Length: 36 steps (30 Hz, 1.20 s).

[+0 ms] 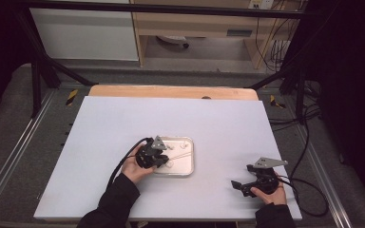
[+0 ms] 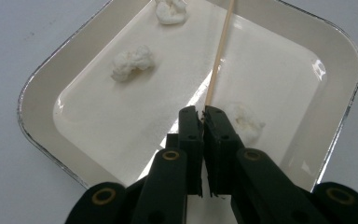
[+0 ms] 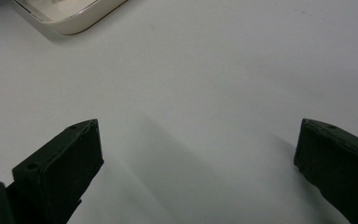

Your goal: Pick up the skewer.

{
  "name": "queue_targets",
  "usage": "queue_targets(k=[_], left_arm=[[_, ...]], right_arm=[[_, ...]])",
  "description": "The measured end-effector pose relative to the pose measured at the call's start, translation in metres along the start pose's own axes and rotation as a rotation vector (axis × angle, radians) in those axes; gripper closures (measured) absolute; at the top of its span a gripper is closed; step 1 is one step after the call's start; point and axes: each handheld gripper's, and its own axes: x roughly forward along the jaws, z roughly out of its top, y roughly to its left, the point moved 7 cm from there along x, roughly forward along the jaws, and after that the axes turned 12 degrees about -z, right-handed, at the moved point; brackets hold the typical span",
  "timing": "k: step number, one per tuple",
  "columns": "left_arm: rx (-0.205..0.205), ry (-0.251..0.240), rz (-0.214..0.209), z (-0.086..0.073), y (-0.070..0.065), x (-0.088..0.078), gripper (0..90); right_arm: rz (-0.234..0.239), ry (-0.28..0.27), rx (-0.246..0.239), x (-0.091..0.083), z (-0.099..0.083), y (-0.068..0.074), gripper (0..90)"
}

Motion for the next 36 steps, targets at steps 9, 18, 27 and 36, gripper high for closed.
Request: queue_targets(k=[9, 18, 27, 36], left_arm=[[0.015, -0.009, -0.010, -0.002, -0.002, -0.001, 88.6], [-0.001, -0.061, 0.005, 0.002, -0.002, -0.012, 88.7], [-0.018, -0.088, 0.026, -0.002, -0.005, -0.026, 88.7], [-0.034, -0.117, 0.024, -0.007, -0.011, -0.038, 88.7]], right_arm=[[-0.001, 0.000, 0.001, 0.000, 0.000, 0.000, 1.5], [-0.001, 0.000, 0.000, 0.000, 0.000, 0.000, 1.5], [-0.001, -0.001, -0.001, 0.000, 0.000, 0.000, 1.5], [-0.001, -0.019, -0.030, 0.000, 0.006, 0.005, 0.6]])
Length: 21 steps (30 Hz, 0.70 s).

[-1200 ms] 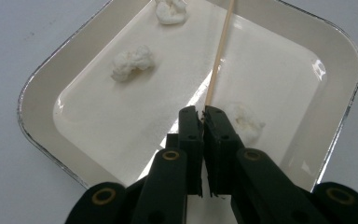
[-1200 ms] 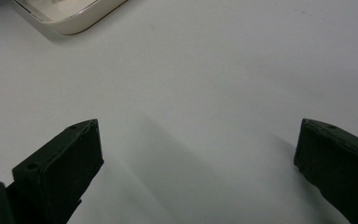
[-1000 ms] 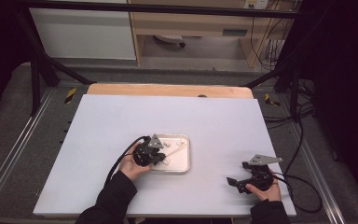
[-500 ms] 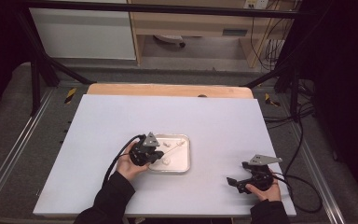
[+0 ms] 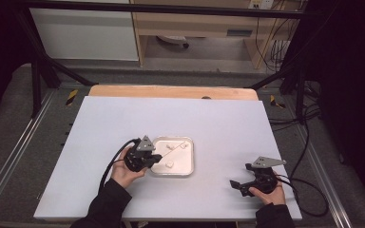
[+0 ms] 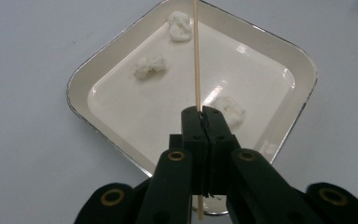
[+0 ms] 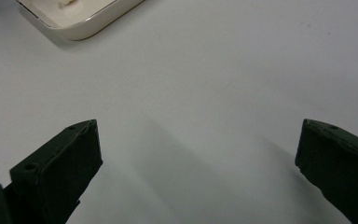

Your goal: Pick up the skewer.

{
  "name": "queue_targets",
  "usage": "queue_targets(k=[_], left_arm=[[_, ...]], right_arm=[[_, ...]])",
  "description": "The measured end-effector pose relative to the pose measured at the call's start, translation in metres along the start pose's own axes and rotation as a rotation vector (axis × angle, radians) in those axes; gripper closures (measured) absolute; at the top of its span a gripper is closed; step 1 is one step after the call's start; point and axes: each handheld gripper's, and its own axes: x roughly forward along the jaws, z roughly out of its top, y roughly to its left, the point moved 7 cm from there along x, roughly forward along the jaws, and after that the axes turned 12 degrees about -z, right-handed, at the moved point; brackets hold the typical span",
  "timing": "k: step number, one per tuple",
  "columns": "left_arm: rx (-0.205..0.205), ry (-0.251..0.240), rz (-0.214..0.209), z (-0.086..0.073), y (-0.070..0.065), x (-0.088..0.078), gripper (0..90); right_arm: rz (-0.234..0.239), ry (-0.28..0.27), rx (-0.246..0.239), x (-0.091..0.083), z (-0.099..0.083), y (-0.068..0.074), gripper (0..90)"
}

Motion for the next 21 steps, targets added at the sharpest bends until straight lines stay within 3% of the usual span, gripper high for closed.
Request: queue_targets(k=[5, 15, 21], left_arm=[[0.000, 0.002, -0.002, -0.001, -0.004, -0.003, 88.7], [0.018, 0.033, -0.014, 0.006, -0.011, -0.001, 88.7], [0.040, 0.043, -0.024, 0.014, -0.017, 0.004, 88.7]], right_arm=[[-0.019, -0.016, -0.054, 0.001, 0.007, 0.006, 0.6], [-0.104, -0.009, -0.311, 0.011, 0.020, 0.024, 2.9], [-0.132, -0.014, -0.427, 0.013, 0.031, 0.034, 4.3]])
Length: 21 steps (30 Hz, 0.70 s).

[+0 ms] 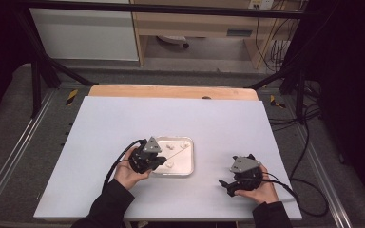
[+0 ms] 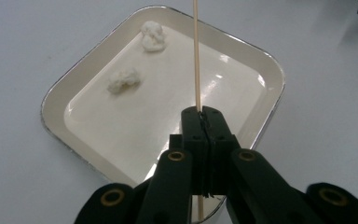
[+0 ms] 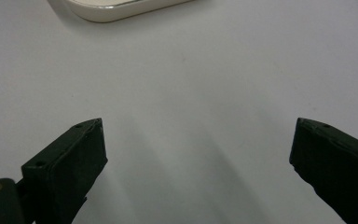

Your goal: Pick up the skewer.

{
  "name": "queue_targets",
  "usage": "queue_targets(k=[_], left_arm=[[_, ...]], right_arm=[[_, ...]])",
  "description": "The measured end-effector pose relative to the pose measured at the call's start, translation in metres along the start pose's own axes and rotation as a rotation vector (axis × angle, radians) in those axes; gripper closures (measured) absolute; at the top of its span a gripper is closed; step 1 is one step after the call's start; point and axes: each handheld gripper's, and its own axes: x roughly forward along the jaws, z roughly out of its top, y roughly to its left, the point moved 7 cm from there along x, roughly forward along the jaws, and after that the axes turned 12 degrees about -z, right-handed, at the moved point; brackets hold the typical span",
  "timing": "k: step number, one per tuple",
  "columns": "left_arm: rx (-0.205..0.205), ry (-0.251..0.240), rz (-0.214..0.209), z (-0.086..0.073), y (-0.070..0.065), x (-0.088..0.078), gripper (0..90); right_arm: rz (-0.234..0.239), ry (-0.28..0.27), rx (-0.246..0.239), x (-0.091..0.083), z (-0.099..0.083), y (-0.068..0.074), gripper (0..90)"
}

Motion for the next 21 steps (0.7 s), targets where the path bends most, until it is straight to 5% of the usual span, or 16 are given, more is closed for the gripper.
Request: queue_targets(k=[14, 21], left_arm=[[0.054, 0.023, -0.024, 0.018, -0.013, 0.009, 88.7], [0.064, 0.033, -0.021, 0.021, -0.016, 0.010, 88.7]], right_arm=[[-0.023, -0.047, -0.221, 0.009, 0.038, 0.018, 6.6], [-0.067, -0.087, -0.383, 0.016, 0.051, 0.025, 12.1]])
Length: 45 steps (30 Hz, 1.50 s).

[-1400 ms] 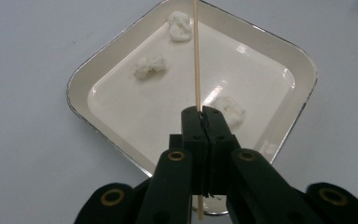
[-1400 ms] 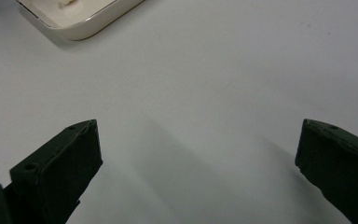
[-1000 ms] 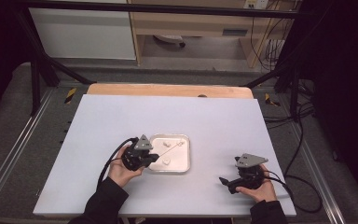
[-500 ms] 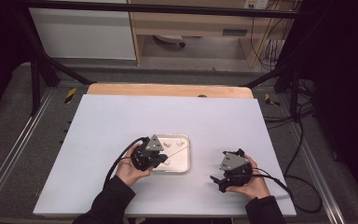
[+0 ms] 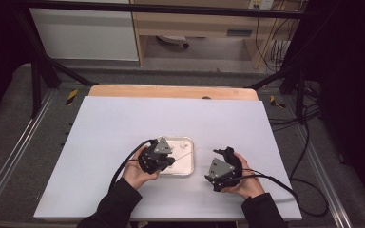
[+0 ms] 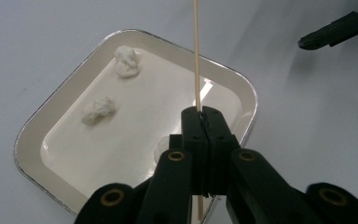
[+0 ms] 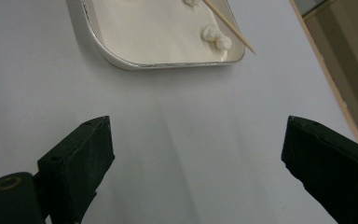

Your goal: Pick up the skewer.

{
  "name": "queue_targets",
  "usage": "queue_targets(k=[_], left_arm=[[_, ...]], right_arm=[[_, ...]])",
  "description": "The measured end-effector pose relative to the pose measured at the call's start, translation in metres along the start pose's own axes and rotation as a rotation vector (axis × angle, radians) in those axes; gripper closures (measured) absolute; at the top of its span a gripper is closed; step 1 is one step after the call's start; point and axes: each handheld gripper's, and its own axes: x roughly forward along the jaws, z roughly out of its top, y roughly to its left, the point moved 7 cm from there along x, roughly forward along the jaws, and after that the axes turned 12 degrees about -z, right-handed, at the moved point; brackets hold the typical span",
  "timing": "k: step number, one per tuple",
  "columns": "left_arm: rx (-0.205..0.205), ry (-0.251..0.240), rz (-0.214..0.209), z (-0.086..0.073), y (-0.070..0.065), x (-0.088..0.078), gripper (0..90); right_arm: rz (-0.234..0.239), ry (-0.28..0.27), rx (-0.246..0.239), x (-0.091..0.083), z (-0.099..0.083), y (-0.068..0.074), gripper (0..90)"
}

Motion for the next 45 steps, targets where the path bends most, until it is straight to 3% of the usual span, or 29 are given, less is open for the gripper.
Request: queue_targets(k=[2, 3, 8, 12, 19, 36, 45], left_arm=[[0.008, 0.004, -0.003, 0.001, -0.001, 0.001, 88.7], [0.011, 0.006, -0.004, 0.003, -0.003, 0.003, 88.7], [0.033, 0.017, -0.002, 0.009, -0.008, 0.006, 88.7], [0.042, 0.026, -0.004, 0.012, -0.011, 0.009, 88.8], [0.057, 0.035, -0.018, 0.019, -0.017, 0.016, 88.7], [0.081, 0.046, -0.047, 0.028, -0.027, 0.023, 88.7], [0.094, 0.053, -0.062, 0.031, -0.031, 0.026, 88.7]], right_arm=[[-0.007, -0.008, -0.023, 0.001, 0.002, 0.000, 14.0], [-0.022, -0.026, -0.067, 0.002, 0.006, 0.000, 17.7], [-0.044, -0.049, -0.171, 0.005, 0.011, 0.001, 25.2], [-0.062, -0.063, -0.203, 0.006, 0.015, 0.002, 30.1], [-0.079, -0.095, -0.318, 0.008, 0.020, 0.001, 40.8], [-0.095, -0.115, -0.471, 0.006, 0.022, 0.001, 64.4], [-0.081, -0.129, -0.504, 0.007, 0.021, 0.003, 72.8]])
